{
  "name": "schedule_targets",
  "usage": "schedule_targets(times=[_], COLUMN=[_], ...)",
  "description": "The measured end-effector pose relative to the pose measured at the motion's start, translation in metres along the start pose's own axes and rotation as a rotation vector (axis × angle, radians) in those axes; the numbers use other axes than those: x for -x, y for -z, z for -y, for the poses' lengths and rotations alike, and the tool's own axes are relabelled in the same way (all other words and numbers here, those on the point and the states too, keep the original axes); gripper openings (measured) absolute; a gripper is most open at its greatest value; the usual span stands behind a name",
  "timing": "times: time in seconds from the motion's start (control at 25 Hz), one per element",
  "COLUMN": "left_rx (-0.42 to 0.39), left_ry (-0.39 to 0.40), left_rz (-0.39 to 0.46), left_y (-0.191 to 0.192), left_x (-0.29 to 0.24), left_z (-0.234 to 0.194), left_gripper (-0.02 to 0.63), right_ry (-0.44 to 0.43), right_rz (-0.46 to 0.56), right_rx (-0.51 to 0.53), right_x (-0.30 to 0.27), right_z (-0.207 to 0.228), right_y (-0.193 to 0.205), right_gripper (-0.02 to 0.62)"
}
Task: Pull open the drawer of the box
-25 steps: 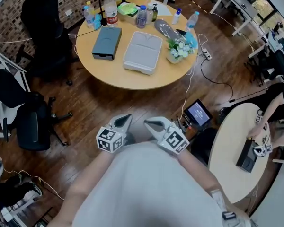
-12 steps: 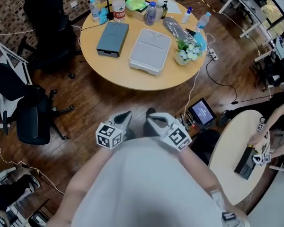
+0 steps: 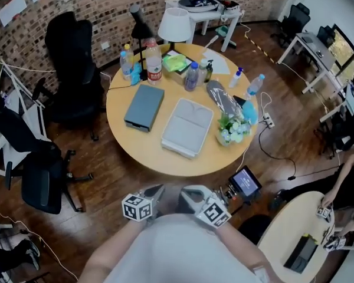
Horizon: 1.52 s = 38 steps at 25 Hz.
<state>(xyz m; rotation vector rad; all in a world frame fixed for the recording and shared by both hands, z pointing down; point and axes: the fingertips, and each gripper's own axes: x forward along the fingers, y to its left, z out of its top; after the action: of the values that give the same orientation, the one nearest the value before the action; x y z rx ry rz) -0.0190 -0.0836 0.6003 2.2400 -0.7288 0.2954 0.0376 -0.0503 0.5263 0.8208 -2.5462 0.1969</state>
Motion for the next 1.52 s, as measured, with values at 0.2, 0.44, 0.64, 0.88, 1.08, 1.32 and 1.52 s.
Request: schedule_targets(times=[0.2, 0.44, 0.64, 0.88, 1.08, 1.32, 1.52], left_rx=[0.168, 0.289, 0.423, 0.581, 0.7, 0.765, 0.769], left_ry=[-0.007, -0.039, -0.087, -0.091, -0.011, 0.034, 0.068], left_rz=[0.062, 0.17, 0.209, 0.316, 0.38, 0.371, 0.388], left_y=[-0.024, -0.056, -0.064, -0.064, -0.069, -0.067, -0.067], left_x=[-0.042, -0.095, -0.129, -0.149, -0.168, -0.184, -0.184], left_z=[-0.017, -0.049, -0.068, -0.085, -0.082, -0.081, -0.081], left_gripper=[0.006, 0.006, 0.006, 0.025, 0.134, 0.205, 0.21], right_ry=[0.007, 0.023, -0.013, -0.103, -0.143, -0.146, -0.128], right_rz=[-0.01, 0.023, -0.005, -0.05, -0.063, -0.078, -0.086], right_rx=[0.049, 0.078, 0.158, 0.229, 0.266, 0.288, 0.277], right_x=[-0.002, -0.009, -0.014, -0.023, -0.023, -0.023, -0.015], right_z=[0.051, 0.112, 0.137, 0.139, 0.143, 0.148, 0.147], right_y=[-0.006, -0.011, -0.013, -0.011, -0.011, -0.012, -0.009], right_gripper=[-0.003, -0.003, -0.003, -0.003, -0.002, -0.002, -0.003])
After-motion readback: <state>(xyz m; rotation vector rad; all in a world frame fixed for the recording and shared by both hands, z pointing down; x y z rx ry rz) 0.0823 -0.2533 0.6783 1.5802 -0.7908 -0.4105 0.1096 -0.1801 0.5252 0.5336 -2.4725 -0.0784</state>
